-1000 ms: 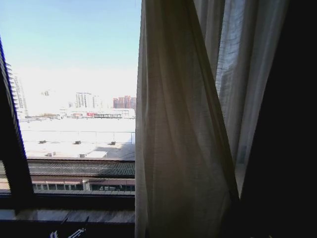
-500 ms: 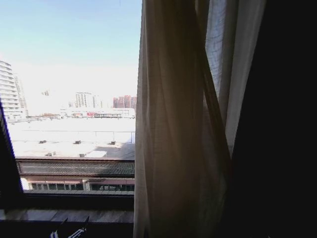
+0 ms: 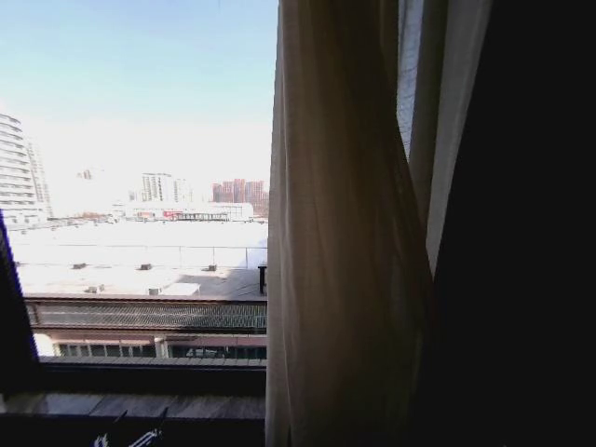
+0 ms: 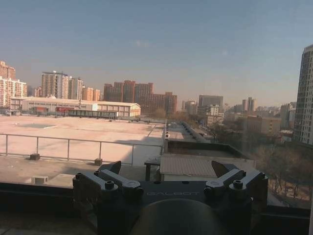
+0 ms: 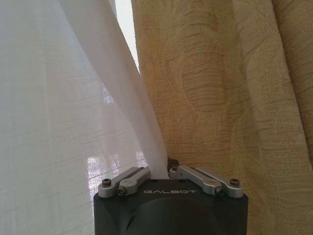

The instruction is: Open the curtains by pulling them apart, changing their state from closed to fully open.

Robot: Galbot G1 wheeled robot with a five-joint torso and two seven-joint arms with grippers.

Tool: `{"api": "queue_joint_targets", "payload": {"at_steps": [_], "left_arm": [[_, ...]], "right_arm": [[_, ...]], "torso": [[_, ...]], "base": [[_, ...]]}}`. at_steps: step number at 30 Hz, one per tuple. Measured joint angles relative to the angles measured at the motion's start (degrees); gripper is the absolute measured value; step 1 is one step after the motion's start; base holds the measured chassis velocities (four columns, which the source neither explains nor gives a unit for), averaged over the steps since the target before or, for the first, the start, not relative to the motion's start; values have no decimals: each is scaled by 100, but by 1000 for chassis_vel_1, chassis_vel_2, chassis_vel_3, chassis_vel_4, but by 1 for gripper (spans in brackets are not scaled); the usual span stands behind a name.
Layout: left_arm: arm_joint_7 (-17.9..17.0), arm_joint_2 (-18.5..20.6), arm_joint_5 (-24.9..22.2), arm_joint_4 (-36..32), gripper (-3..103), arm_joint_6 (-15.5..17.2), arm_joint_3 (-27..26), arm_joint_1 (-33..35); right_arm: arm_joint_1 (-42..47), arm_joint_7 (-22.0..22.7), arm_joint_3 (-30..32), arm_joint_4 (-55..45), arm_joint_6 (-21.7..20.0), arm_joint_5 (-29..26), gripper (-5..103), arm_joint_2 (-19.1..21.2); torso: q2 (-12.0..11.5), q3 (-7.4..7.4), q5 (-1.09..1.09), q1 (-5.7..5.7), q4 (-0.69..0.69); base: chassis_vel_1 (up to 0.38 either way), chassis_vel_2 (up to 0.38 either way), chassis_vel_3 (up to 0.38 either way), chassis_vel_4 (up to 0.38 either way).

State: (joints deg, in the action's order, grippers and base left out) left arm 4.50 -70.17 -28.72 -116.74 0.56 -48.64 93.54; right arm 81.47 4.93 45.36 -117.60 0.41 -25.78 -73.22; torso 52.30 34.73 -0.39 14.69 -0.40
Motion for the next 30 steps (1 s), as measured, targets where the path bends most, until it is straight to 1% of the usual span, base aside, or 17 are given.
{"api": "queue_joint_targets", "payload": {"at_steps": [2,3,5,6,7,9,10,15,16,19,20,21,25,26,27,28,30], "left_arm": [[0,-7,1,-10,100,-1,-1,9],[1,-17,3,-24,100,-2,-1,20],[2,-21,5,-34,100,-4,-1,30],[4,-30,6,-52,100,-9,-3,46],[4,-30,6,-52,100,-9,-3,46],[5,-36,7,-81,100,-19,-15,66],[5,-36,7,-81,100,-19,-15,66],[5,-37,7,-139,100,-21,-41,80],[5,-37,7,-139,100,-21,-41,80],[5,-35,7,-162,100,-21,-43,81],[6,-35,6,-165,100,-20,-43,78],[5,-36,5,-167,100,-16,-41,73],[5,-38,1,-168,100,-9,-28,63],[5,-42,-1,-168,100,-7,-23,59],[5,-42,-1,-168,100,-7,-23,59],[5,-45,-5,-164,100,-7,-19,51],[5,-45,-7,-150,100,-6,-16,47]], "right_arm": [[16,0,7,-17,2,10,-2,-3],[38,-1,11,-33,12,22,2,-12],[64,-4,12,-50,30,34,2,-24],[119,-13,11,-99,61,55,13,-57],[119,-13,11,-99,61,55,13,-57],[221,-18,-12,-195,64,66,24,-102],[221,-18,-12,-195,64,66,24,-102],[282,-18,-34,-295,23,77,46,-107],[282,-18,-34,-295,23,77,46,-107],[354,-9,-26,-362,-39,78,56,-106],[409,-5,-20,-393,-51,93,61,-125],[516,-1,-19,-451,-64,147,73,-181],[702,4,-37,-549,-76,264,73,-289],[766,11,-49,-600,-79,308,84,-337],[766,11,-49,-600,-79,308,84,-337],[873,40,-78,-700,-90,374,94,-406],[974,85,-111,-809,-116,455,98,-475]], "torso": [[0,0,0,0,0],[0,0,-1,0,0],[0,0,-1,0,0],[0,0,-1,0,0],[0,0,-1,0,0],[0,0,-1,0,-1],[0,0,-1,0,-1],[0,0,-1,0,0],[0,0,-1,0,0],[0,0,-1,0,0],[0,0,-1,0,1],[0,0,-1,0,1],[0,0,-1,0,-1],[0,0,-1,0,-1],[0,0,-1,0,-1],[1,0,-1,0,1],[1,0,-2,0,0]], "base": [[0,0,0,0],[0,0,0,0],[0,0,0,0],[0,0,0,0],[0,0,0,0],[0,0,0,0],[0,0,0,0],[0,0,0,0],[0,0,0,0],[0,0,0,0],[0,0,0,0],[0,0,0,0],[0,0,0,0],[0,0,0,0],[0,0,0,0],[0,0,0,0],[0,0,0,0]]}}
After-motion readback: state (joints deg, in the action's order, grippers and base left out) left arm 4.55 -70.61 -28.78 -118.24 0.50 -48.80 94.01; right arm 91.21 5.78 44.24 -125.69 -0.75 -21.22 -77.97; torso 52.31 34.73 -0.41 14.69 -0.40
